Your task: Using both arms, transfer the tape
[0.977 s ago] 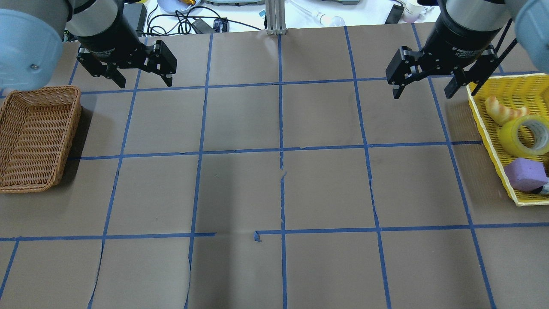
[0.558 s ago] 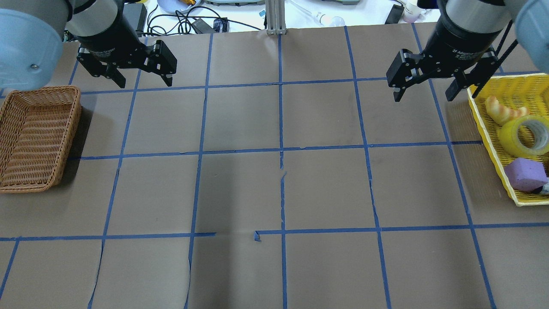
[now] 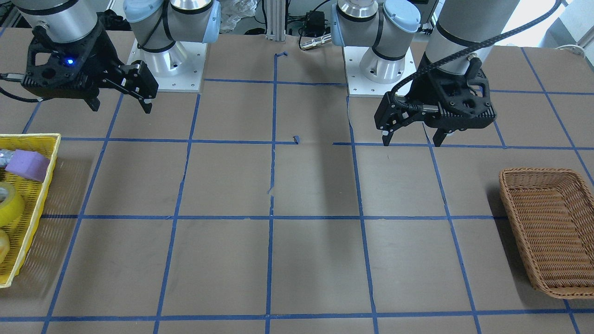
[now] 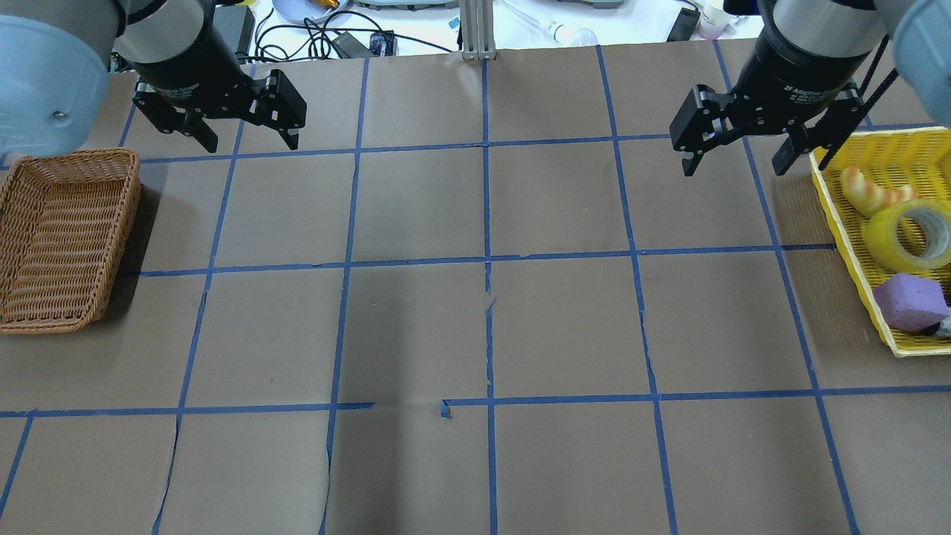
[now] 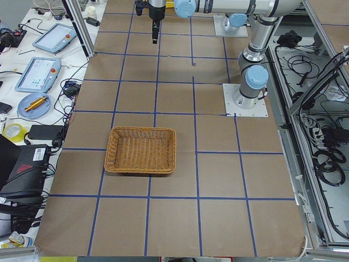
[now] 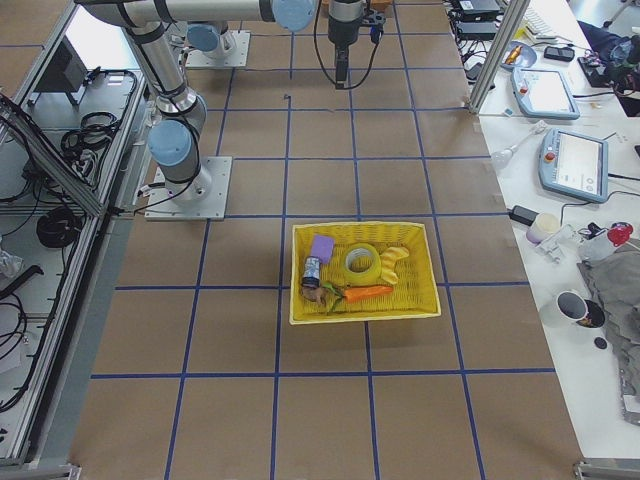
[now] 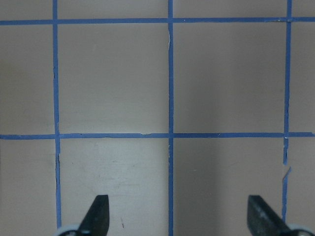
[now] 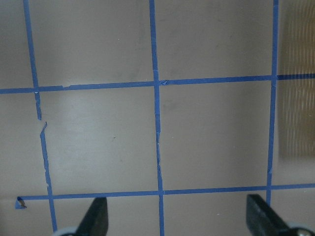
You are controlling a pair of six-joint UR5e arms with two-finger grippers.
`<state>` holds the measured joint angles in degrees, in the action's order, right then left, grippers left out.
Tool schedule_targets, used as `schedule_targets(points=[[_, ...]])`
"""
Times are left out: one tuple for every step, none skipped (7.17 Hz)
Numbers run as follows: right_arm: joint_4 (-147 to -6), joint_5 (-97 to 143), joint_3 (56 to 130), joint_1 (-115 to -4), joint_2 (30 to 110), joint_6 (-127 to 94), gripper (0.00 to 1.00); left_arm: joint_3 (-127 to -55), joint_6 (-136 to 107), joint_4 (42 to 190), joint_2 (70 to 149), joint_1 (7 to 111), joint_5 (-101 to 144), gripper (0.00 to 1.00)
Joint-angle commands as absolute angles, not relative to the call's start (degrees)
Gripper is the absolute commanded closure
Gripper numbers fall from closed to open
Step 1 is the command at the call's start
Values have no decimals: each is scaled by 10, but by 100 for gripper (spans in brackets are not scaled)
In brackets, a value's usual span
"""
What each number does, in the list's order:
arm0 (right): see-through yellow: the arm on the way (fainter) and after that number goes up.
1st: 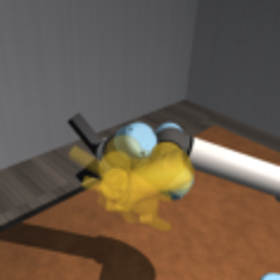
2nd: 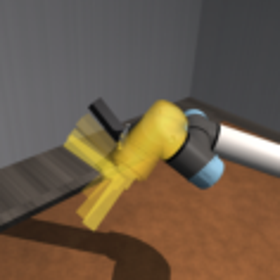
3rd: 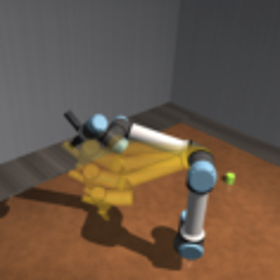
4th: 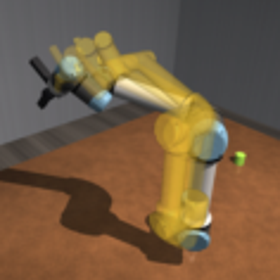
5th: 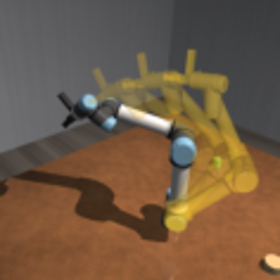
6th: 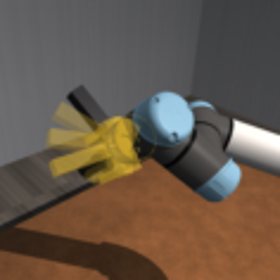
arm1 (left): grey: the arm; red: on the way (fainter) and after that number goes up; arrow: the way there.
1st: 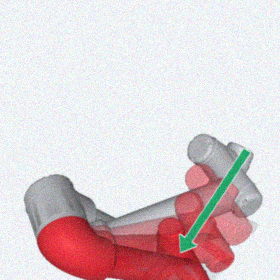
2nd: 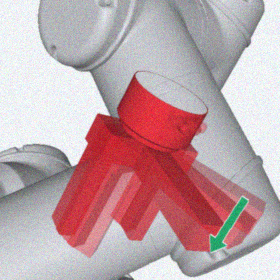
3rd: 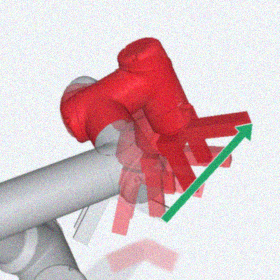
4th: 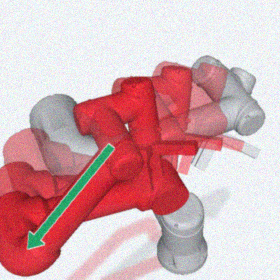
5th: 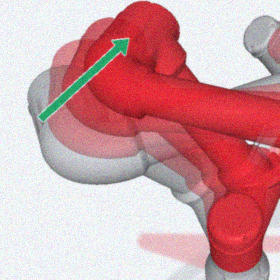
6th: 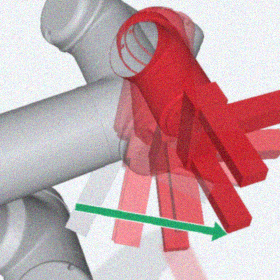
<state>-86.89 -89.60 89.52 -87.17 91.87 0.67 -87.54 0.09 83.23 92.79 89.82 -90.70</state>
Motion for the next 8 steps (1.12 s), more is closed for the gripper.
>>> schedule_targets(points=[[-868,-897,895,-871,919,7,0,-875,1,832,927,898,-907,0],[-867,-898,896,-871,919,6,0,-875,1,832,927,898,-907,0],[-867,-897,897,-872,919,6,0,-875,1,832,927,898,-907,0],[-868,-896,897,-872,919,6,0,-875,1,832,927,898,-907,0],[-867,-898,896,-871,919,6,0,-875,1,832,927,898,-907,0],[-867,-897,897,-871,921,6,0,-875,1,831,927,898,-907,0],[-867,-891,898,-872,921,5,0,-875,1,832,927,898,-907,0],[-867,-888,898,-877,921,4,0,-875,1,832,927,898,-907,0]])
